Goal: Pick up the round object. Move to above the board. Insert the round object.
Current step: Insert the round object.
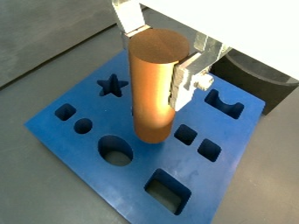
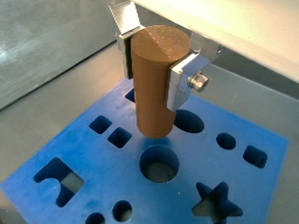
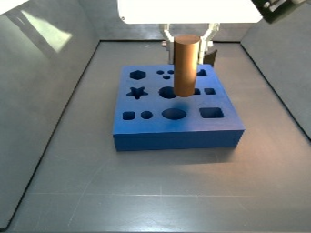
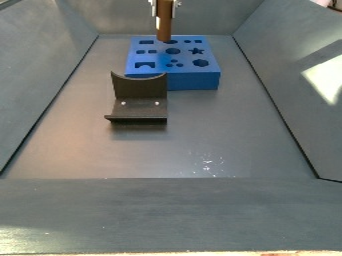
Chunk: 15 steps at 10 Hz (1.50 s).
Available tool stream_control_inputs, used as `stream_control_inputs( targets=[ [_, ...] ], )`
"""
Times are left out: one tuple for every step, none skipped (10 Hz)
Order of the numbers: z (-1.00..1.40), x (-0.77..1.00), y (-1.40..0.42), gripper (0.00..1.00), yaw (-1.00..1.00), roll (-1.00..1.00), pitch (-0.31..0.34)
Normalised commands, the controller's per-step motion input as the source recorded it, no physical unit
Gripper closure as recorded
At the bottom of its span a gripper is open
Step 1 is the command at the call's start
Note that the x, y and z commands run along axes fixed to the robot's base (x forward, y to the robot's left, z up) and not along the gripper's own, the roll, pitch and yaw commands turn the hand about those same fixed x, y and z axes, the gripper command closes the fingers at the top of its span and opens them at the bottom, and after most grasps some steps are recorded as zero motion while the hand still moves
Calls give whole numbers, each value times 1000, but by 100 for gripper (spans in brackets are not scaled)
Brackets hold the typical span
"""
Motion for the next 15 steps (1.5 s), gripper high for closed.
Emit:
stream_control_inputs(
  targets=[
    [-131, 0, 57, 100, -183, 37, 23],
    [-146, 0, 0, 100, -243, 0, 23],
    [-74, -43, 54, 100, -269, 0, 0],
    [-200, -189, 223, 100, -229, 0, 443],
    [-131, 0, 311, 100, -80, 20, 303],
    [0, 0, 189, 100, -51, 143, 26],
    [0, 0, 40, 100, -86, 160, 0],
    [0, -54, 0, 100, -106, 123, 0],
    [0, -157, 0, 100, -114, 137, 0],
    [-103, -297, 71, 100, -114, 94, 106],
    [-46, -234, 54, 100, -103, 86, 34],
    [-14, -171, 23, 100, -91, 40, 0],
    [0, -137, 123, 100, -74, 0, 0],
    [0, -40, 166, 100, -49, 0, 0],
    [-26, 0, 151, 100, -26, 0, 6]
  ],
)
